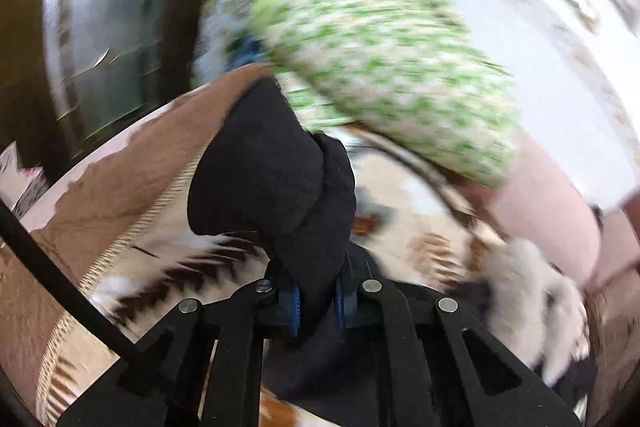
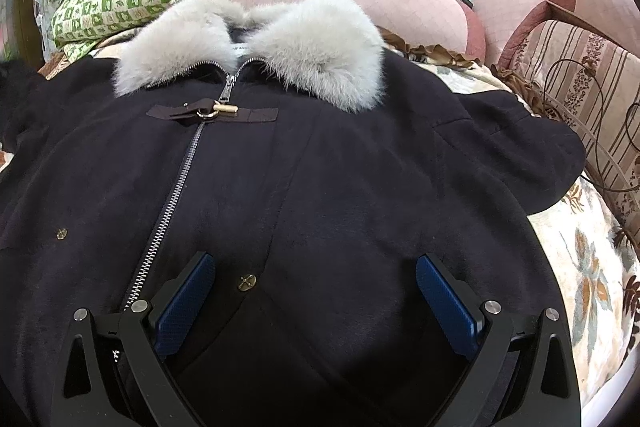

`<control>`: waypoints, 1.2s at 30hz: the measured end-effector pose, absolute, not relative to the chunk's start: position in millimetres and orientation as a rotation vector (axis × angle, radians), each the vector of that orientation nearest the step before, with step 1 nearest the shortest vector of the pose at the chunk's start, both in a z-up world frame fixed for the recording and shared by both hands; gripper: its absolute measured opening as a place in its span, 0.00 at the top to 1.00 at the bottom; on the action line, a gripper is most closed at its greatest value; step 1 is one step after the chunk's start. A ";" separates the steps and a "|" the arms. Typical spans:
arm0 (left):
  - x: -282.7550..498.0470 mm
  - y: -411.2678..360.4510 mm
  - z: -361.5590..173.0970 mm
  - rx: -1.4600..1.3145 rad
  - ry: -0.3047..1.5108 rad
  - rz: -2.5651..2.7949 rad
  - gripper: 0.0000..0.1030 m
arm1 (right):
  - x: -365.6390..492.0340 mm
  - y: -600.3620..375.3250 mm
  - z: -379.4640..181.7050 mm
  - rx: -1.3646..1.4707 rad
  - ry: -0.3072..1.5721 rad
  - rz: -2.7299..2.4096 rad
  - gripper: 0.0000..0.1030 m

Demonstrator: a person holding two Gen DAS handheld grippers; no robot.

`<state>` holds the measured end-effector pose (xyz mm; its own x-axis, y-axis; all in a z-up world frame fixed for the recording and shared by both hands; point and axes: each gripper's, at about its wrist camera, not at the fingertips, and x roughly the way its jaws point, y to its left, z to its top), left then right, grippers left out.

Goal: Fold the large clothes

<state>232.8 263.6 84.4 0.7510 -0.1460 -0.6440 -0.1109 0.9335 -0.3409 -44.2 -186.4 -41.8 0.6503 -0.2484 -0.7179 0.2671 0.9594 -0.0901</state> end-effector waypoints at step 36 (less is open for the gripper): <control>49.2 -6.9 39.8 -0.200 0.890 -0.792 0.16 | -69.3 -246.4 -1.5 0.434 0.627 -0.209 0.01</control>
